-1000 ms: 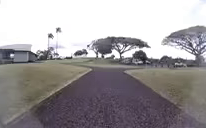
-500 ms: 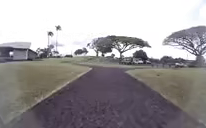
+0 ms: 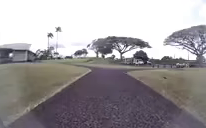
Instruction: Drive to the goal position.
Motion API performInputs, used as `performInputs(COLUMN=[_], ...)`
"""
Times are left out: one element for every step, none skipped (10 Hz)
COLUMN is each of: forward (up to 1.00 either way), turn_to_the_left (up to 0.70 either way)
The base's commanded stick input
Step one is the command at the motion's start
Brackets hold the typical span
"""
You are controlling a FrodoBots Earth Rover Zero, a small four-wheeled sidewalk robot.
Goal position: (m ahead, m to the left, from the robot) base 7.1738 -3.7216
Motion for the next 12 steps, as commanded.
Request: performInputs(forward=[0.85, 0.85, 0.85, 0.85, 0.85, 0.85, 0.85, 0.85, 0.85, 0.85, 0.85, 0.85], turn_to_the_left=[0.0, 0.0, 0.0, 0.0, 0.0, 0.0, 0.0, 0.0, 0.0, 0.0, 0.0, 0.0])
